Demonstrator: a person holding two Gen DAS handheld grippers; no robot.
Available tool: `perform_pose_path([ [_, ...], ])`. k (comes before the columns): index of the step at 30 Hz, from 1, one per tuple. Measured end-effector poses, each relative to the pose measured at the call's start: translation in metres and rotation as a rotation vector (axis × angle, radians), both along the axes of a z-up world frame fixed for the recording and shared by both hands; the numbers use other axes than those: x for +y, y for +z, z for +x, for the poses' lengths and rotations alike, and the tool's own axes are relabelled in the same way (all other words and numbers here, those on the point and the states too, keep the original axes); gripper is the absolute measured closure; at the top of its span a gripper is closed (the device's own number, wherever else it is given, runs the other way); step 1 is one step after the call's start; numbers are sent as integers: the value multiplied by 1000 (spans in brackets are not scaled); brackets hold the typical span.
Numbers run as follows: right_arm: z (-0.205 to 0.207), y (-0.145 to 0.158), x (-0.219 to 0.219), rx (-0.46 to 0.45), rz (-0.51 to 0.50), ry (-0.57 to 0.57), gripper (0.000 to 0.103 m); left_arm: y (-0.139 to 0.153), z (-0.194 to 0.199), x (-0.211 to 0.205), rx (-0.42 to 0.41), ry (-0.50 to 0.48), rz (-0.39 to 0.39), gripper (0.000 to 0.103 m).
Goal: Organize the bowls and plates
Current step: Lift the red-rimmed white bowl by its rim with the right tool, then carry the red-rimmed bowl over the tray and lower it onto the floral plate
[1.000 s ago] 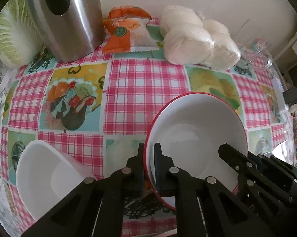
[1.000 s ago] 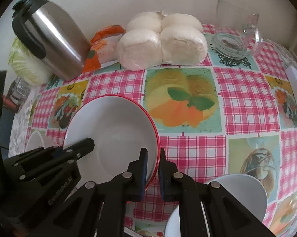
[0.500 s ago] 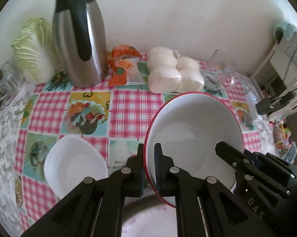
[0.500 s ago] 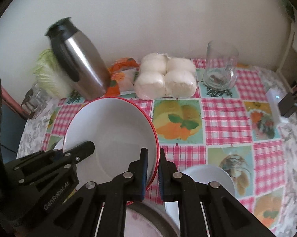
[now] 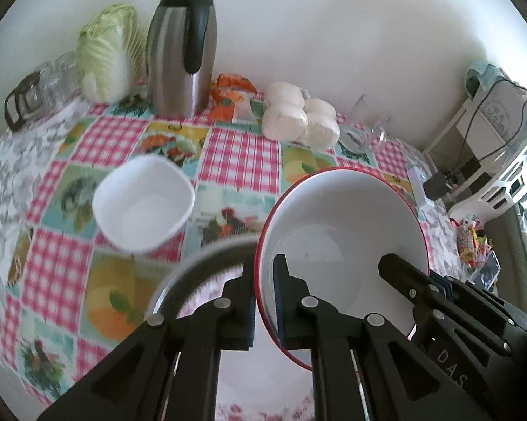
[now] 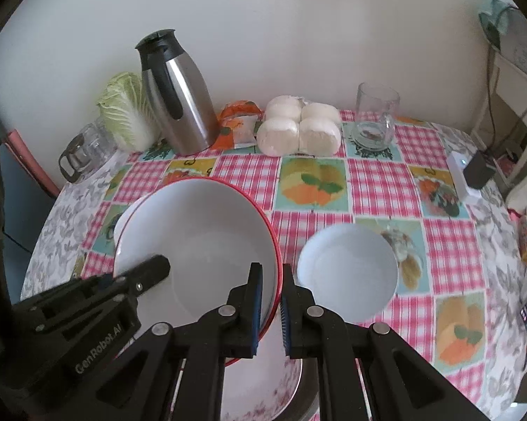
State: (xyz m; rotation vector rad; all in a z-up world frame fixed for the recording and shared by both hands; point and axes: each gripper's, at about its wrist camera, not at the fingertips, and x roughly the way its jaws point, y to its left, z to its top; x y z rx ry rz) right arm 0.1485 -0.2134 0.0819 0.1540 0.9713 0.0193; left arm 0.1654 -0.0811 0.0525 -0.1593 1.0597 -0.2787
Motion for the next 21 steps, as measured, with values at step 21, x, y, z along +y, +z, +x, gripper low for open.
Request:
perform_pose_path([
  [21,-74,-48,20,-18,59,-52,92,-43,-68,29,5,26,-21,94],
])
